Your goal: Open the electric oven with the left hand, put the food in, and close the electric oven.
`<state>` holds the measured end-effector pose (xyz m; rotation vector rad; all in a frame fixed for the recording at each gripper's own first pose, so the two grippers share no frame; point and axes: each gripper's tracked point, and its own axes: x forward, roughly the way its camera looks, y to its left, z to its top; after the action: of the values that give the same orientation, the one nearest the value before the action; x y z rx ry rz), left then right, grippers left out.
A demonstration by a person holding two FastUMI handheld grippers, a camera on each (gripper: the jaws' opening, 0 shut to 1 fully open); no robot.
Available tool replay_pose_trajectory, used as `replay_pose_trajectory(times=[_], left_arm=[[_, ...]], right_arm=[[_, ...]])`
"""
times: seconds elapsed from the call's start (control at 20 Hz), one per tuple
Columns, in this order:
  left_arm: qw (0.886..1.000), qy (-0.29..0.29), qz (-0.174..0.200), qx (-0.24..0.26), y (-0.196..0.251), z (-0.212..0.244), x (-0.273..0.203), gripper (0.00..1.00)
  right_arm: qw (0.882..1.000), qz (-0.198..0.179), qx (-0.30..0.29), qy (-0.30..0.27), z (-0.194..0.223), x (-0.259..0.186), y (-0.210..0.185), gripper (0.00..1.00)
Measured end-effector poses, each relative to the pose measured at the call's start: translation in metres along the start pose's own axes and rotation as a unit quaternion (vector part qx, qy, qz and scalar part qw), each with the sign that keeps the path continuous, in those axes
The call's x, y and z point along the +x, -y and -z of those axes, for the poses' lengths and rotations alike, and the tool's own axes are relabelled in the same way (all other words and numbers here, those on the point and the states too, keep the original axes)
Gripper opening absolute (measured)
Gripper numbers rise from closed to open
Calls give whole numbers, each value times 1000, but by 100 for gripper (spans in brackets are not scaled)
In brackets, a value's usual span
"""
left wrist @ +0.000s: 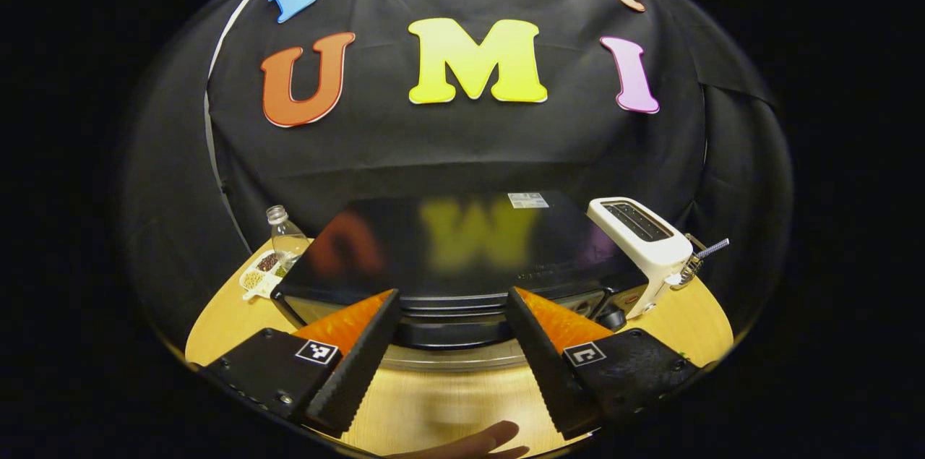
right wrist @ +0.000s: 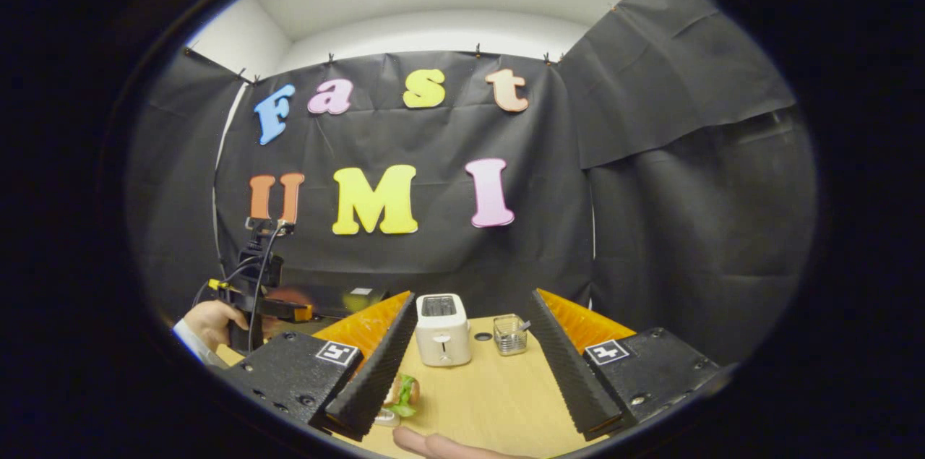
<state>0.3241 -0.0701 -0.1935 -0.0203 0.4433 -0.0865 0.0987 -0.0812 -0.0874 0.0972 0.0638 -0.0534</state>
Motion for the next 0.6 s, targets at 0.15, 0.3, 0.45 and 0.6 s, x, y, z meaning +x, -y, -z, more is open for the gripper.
replay_pose_trajectory(times=[0.15,0.3,0.45,0.6], left_arm=[[1000,-2,0,-1,1,7,-10,98],[1000,2,0,-1,1,16,-24,98],[1000,10,0,3,2,33,-41,98],[1000,21,0,1,3,50,-58,98]], right_arm=[[1000,6,-7,-7,4,-2,2,99],[1000,12,-9,-10,2,-6,5,99],[1000,15,-21,-14,2,-8,7,99],[999,22,-18,-21,5,-10,13,99]])
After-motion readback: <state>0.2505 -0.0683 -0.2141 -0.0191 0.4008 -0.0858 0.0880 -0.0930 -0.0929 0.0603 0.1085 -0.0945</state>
